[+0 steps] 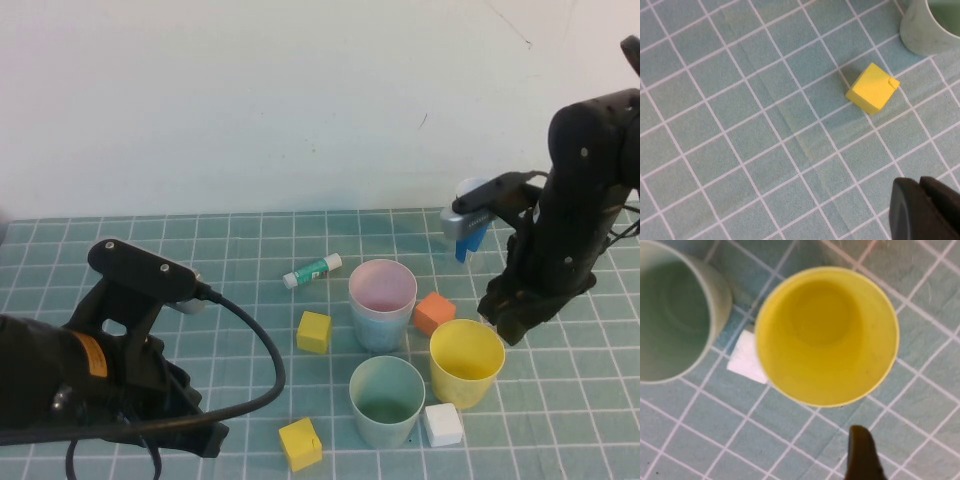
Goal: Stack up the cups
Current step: Pick up the yellow cup
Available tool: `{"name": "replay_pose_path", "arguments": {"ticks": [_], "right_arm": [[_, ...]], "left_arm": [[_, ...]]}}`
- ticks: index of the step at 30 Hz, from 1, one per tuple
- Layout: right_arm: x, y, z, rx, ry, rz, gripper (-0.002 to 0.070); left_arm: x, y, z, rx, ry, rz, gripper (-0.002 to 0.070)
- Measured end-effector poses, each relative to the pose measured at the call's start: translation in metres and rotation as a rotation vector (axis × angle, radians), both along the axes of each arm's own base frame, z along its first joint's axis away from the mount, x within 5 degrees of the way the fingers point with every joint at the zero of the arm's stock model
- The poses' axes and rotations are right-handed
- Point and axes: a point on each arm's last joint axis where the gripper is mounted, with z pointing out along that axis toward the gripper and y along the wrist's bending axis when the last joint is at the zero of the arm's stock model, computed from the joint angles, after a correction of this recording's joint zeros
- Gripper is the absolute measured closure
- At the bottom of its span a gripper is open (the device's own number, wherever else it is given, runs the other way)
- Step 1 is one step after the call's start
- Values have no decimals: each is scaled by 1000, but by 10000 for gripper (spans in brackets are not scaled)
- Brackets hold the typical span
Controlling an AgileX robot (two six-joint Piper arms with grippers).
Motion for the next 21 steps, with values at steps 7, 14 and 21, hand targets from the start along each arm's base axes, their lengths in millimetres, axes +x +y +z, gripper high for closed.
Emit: {"name": "replay_pose_path", "arguments": {"ticks": [7, 14, 21], "right_arm": [[8, 2, -27, 83, 68, 11, 270], [15, 6, -49, 93, 75, 3, 270], [22, 7, -73, 71, 81, -36, 330]], "left_arm": [[0, 0, 0, 0, 0, 0, 676], [0, 0, 0, -1, -3, 0, 676], [0, 0, 0, -2, -4, 0, 676]]}}
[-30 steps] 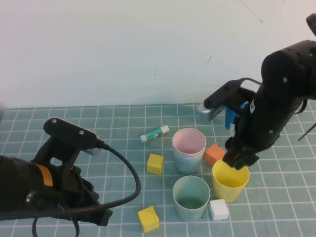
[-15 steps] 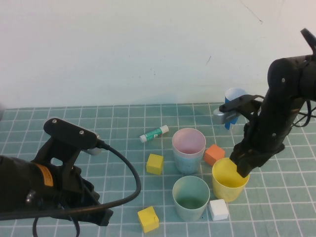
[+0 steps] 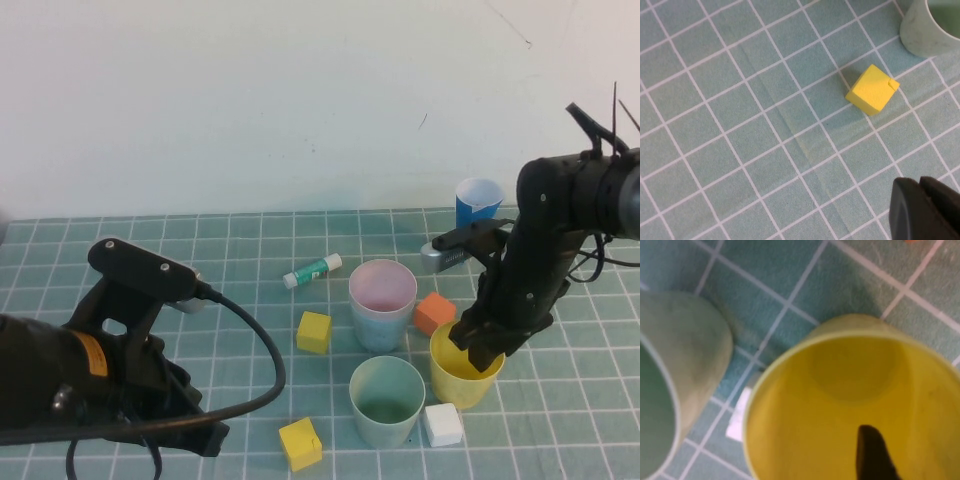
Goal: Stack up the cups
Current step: Pick up the yellow cup
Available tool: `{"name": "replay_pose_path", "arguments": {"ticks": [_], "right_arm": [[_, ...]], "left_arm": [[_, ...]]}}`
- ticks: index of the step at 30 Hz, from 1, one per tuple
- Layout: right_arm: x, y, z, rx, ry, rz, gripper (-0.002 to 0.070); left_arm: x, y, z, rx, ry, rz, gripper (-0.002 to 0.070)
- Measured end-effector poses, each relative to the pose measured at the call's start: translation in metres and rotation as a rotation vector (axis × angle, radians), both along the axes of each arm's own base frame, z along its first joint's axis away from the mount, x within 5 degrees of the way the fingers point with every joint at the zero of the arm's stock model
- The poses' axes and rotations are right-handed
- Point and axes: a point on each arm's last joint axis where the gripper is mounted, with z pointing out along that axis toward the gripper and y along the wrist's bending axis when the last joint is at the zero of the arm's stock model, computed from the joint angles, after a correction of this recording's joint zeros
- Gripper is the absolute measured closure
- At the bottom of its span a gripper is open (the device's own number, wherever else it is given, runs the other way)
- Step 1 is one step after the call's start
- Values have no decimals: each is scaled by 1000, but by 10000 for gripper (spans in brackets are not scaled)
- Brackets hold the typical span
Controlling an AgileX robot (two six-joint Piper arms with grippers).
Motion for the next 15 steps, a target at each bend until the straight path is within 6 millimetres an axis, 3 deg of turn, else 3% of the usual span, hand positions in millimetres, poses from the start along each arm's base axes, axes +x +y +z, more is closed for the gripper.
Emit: {"name": "replay_pose_path", "arguments": {"ticks": [4, 8, 11, 15], "right_arm": [[3, 0, -4, 1, -18, -5, 438], [6, 2, 1, 5, -28, 12, 621], [6, 3, 15, 21, -37, 40, 656], [0, 5, 56, 57, -82, 84, 660]], "left_arm": [[0, 0, 0, 0, 0, 0, 676], [-1, 1, -6, 1, 1, 2, 676], [-3, 2, -12, 7, 10, 2, 676], [-4, 2, -15, 9, 14, 3, 676]]}}
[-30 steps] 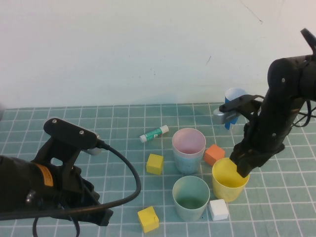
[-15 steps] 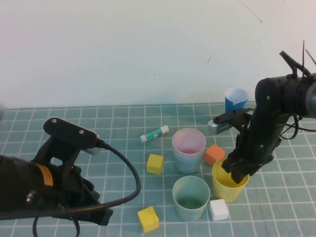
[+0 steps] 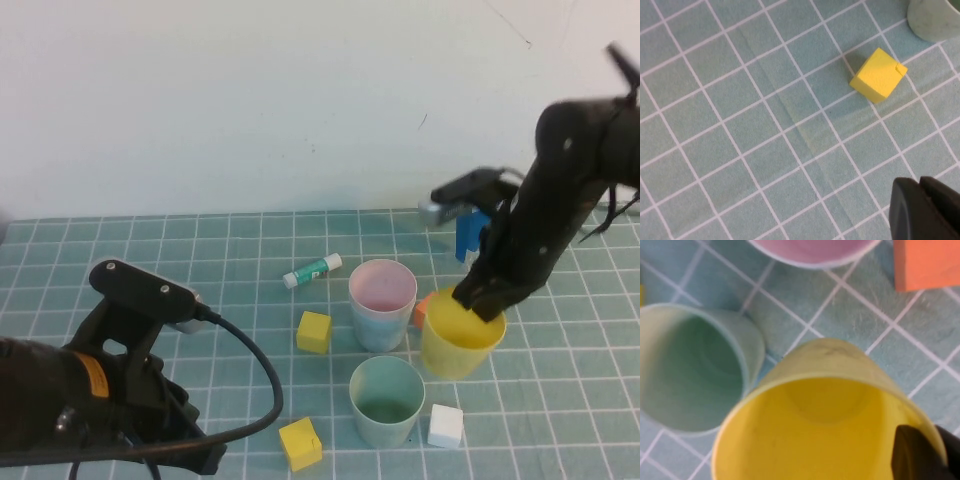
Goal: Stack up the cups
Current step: Pick up the yellow cup, then place the yellow cup on the green cup, then pick up the blue cup
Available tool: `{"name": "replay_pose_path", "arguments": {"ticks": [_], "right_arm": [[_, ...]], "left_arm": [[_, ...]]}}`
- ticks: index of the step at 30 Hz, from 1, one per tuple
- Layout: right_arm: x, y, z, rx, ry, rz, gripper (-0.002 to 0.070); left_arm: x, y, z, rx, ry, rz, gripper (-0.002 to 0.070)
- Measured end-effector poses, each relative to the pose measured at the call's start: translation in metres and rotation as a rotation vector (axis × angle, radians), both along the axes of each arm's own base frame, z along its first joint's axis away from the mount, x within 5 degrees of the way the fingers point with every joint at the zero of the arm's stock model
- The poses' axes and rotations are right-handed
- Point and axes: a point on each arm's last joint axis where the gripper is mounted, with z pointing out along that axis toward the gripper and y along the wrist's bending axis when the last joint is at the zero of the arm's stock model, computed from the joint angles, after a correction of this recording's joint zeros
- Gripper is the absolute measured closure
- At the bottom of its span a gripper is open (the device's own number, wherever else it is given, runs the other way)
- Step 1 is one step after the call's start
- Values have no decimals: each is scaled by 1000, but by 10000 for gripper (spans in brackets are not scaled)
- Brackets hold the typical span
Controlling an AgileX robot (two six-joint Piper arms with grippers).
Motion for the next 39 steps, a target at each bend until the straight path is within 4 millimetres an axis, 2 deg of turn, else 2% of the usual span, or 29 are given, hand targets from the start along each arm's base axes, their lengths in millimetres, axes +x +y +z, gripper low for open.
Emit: {"name": "replay_pose_path", "arguments": {"ticks": [4, 6, 8, 13, 17, 20, 25, 28, 33, 39], "right_arm": [[-16, 8, 46, 23, -57, 80, 660], [-25, 17, 60, 30, -73, 127, 660], [-33, 31, 64, 33, -79, 176, 660], [-43, 59, 50, 30, -60, 251, 660], [-38, 64, 31, 17, -27, 246, 650], [-34, 66, 24, 21, -39, 239, 584], [-30, 68, 24, 40, -83, 217, 400], [-22, 65, 25, 61, -121, 129, 353], [1, 47, 27, 137, -183, -24, 337], [28, 36, 10, 177, -149, -108, 337]], "left_arm": [[1, 0, 1, -5, -10, 1, 676], [2, -1, 1, -11, -19, 2, 676], [2, -1, 1, -18, -25, 4, 676], [2, -2, 2, -23, -26, 5, 676], [2, -2, 2, -25, -25, 6, 676], [2, -2, 2, -25, -25, 6, 676], [2, -2, 2, -25, -25, 6, 676], [2, -2, 2, -25, -25, 6, 676], [2, -2, 1, -23, -20, 6, 676], [2, -1, 1, -22, -19, 6, 676]]}}
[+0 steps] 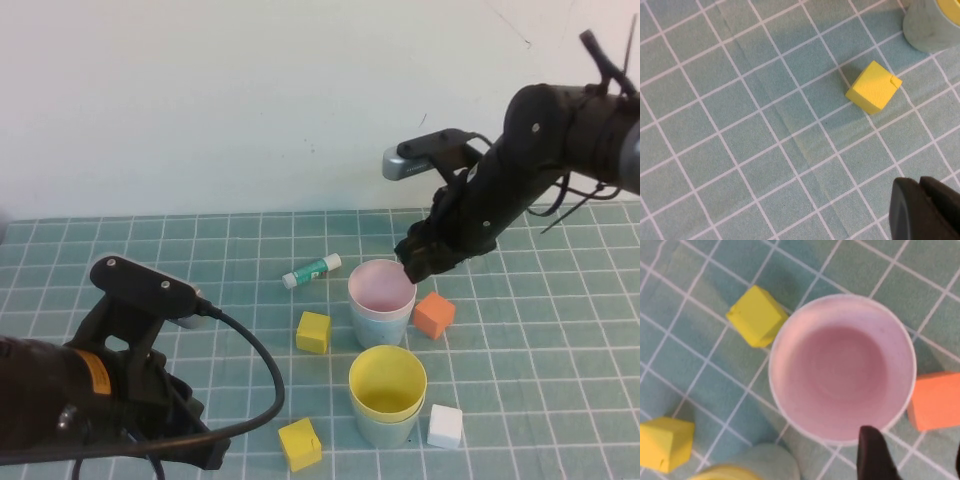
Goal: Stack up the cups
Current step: Pick up the blue cup
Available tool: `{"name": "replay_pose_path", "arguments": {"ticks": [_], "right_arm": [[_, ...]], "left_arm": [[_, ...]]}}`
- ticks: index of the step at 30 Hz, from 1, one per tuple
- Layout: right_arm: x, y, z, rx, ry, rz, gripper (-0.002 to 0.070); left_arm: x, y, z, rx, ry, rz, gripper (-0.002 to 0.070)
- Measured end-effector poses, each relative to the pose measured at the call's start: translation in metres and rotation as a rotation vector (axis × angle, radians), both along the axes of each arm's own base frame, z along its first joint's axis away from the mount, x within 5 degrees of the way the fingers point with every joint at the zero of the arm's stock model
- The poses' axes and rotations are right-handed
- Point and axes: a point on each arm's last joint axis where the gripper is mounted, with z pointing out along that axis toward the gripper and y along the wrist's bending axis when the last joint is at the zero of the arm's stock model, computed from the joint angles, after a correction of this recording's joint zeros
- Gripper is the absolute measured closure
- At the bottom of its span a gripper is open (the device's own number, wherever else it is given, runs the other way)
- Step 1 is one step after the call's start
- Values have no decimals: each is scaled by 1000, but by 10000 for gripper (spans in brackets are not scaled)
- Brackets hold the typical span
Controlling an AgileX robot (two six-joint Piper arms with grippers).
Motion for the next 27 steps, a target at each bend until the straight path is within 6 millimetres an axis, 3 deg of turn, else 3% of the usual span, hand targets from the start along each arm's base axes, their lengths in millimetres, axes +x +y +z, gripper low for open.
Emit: {"name": "replay_pose_path", "arguments": {"ticks": [9, 16, 18, 23, 27], "right_arm": [[28, 16, -37, 19, 71, 0, 337], [31, 18, -67, -17, 175, -1, 344], [31, 18, -69, -19, 177, 3, 385], [34, 20, -62, -16, 143, 36, 615], [33, 19, -30, -9, 86, 73, 643]], "left_arm": [[0, 0, 0, 0, 0, 0, 676], [0, 0, 0, 0, 0, 0, 676], [0, 0, 0, 1, 0, -2, 676], [0, 0, 0, 3, -1, -2, 676], [0, 0, 0, 6, -3, -4, 676]]}}
